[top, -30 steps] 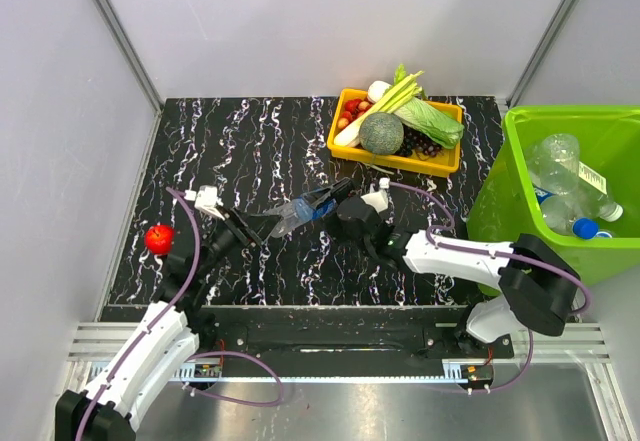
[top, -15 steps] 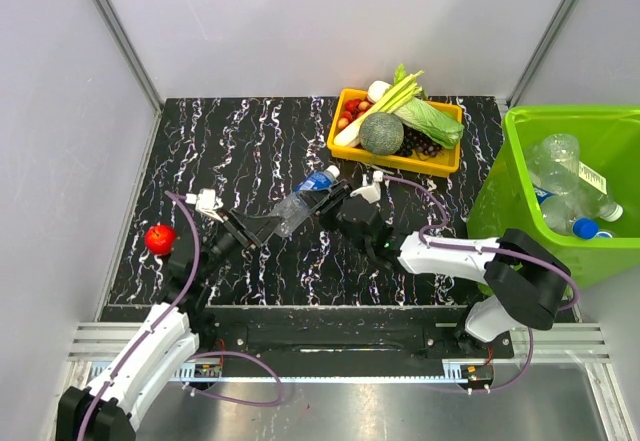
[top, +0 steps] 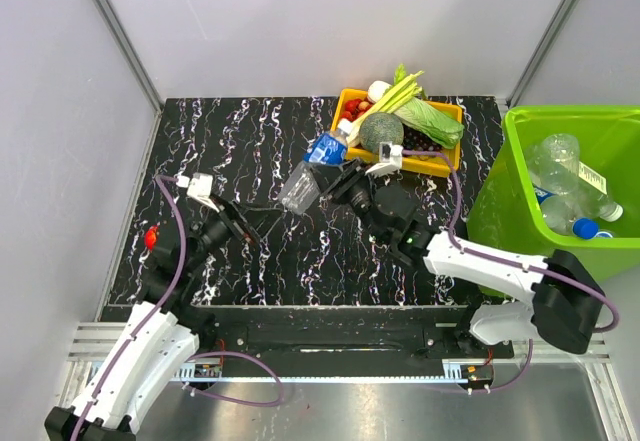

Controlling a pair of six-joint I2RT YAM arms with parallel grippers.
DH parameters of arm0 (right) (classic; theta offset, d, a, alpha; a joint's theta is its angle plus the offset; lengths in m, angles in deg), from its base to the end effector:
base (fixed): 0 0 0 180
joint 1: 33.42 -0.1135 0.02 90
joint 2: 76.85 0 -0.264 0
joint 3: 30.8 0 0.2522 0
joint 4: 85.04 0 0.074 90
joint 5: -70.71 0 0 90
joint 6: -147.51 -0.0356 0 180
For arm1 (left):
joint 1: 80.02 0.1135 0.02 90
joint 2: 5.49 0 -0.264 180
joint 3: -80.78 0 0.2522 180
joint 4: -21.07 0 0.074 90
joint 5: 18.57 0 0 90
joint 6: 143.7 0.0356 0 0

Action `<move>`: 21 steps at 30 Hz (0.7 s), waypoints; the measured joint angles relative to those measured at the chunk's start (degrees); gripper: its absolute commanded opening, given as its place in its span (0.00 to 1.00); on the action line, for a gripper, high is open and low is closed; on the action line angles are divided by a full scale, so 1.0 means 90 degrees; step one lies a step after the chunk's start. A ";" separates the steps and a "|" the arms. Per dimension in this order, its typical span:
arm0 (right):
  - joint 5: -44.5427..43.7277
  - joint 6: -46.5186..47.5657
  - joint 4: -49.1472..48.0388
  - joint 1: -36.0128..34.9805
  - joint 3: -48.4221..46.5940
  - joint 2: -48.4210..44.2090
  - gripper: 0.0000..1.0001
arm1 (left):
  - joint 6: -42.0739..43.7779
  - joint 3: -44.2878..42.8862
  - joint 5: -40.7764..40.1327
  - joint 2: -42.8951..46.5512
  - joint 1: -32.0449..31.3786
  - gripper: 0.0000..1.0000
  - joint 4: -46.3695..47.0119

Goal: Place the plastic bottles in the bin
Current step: Place the plastic bottle in the trash bin.

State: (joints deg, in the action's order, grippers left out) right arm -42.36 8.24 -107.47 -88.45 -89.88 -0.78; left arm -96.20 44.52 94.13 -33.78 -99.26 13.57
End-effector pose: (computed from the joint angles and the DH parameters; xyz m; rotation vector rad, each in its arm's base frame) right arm 0.1856 0.2410 0.3062 0.2712 1.5752 1.1590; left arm 0.1316 -0.0605 0.2745 -0.0056 1.6842 -1.1384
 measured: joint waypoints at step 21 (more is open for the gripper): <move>-0.2761 0.6776 0.3997 0.0265 -0.4369 -0.2103 0.36 | 0.2798 -0.1841 -0.1061 -0.0058 -0.0092 0.99 -0.3475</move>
State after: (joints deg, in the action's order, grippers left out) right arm -67.21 69.22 -71.49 -86.06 -129.20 -19.71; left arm -71.02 27.95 84.58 -34.31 -100.09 -17.71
